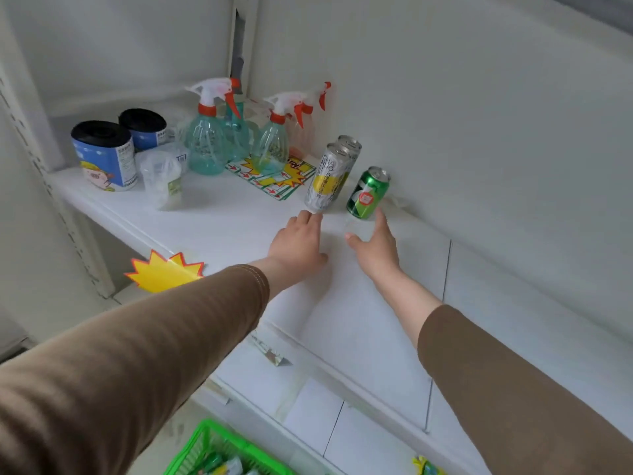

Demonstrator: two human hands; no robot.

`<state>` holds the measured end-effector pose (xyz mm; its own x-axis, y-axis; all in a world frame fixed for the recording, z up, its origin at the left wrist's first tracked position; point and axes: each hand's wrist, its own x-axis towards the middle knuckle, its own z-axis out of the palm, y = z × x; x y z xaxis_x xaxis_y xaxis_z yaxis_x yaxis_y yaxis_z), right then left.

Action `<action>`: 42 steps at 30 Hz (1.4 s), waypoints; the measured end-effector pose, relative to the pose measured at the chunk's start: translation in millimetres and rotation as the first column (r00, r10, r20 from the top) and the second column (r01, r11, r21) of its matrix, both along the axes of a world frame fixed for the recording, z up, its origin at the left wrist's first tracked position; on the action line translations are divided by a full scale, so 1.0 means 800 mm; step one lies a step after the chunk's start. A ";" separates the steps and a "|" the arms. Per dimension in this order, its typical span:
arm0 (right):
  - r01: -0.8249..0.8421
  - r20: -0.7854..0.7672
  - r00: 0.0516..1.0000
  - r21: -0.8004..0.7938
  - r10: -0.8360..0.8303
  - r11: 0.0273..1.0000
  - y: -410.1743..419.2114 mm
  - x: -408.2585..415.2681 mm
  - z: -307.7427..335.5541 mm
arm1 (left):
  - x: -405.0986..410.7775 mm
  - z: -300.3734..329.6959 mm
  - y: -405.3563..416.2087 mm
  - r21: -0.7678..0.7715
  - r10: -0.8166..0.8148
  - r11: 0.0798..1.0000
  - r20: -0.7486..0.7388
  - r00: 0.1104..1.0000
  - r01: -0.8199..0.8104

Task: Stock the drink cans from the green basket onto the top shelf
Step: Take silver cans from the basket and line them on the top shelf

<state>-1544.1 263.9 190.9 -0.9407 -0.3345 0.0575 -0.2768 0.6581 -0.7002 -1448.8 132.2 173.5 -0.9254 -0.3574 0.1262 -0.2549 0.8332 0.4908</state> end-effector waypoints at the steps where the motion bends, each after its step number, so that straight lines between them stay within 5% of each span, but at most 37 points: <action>1: -0.034 -0.022 0.999 0.030 0.035 0.999 0.006 0.021 -0.002 | 0.014 0.001 0.001 -0.015 -0.005 1.000 -0.012 1.000 0.005; 11: -0.253 -0.362 0.881 0.187 0.306 0.949 0.067 0.254 -0.050 | 0.219 -0.038 0.040 -0.141 -0.161 0.982 -0.279 0.947 0.125; 17: -0.299 -0.445 0.808 0.258 0.387 0.919 0.113 0.359 -0.149 | 0.344 -0.134 0.066 -0.132 -0.147 0.984 -0.199 0.969 0.122; 25: -0.362 -0.138 0.900 0.293 0.414 0.885 0.175 0.419 -0.387 | 0.440 -0.379 0.115 0.024 -0.087 0.996 0.135 0.987 0.084; 32: -0.315 0.162 0.949 0.418 0.272 0.852 0.222 0.416 -0.629 | 0.465 -0.596 0.170 0.159 -0.074 0.987 0.368 0.927 0.015; 42: -0.377 0.383 0.910 0.602 0.159 0.704 0.248 0.370 -0.884 | 0.416 -0.822 0.229 0.218 -0.137 0.975 0.463 0.876 0.038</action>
<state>-1248.3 462.0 -516.7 -0.7398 -0.4250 -0.5217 -0.3778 0.9039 -0.2006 -1116.3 315.7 -484.1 -0.8846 -0.2434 -0.3979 -0.4280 0.7627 0.4849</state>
